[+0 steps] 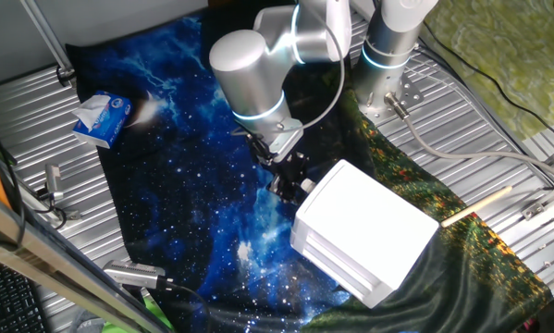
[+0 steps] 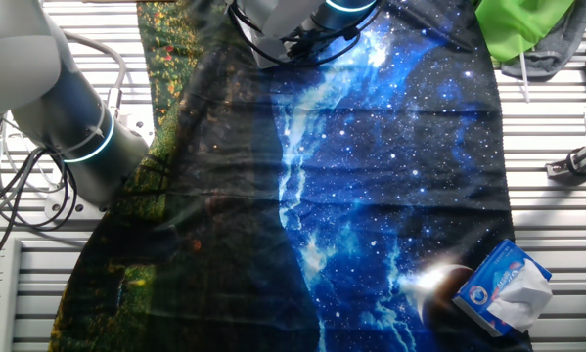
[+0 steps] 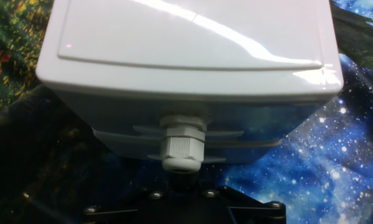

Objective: Grasp the handle and open the drawer

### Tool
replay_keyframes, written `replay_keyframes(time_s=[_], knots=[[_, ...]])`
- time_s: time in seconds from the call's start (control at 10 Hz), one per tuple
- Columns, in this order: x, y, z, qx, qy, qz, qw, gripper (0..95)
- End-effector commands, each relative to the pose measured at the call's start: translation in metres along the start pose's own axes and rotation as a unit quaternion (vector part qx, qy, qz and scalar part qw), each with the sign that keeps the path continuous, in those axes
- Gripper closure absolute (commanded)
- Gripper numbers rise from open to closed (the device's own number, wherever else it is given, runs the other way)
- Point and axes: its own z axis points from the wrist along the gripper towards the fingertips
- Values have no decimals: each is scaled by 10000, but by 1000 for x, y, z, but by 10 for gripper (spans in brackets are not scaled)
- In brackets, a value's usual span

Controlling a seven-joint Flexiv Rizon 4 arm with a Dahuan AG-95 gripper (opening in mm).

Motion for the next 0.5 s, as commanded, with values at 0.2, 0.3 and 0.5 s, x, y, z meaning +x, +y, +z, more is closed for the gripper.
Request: replay_keyframes(time_s=[0.2,0.3,0.5], knots=[[3,1,3,0,35,-13,10000,950],[3,1,2,-4,13,-22,10000,950],[5,1,-2,-34,18,-42,10000,950]])
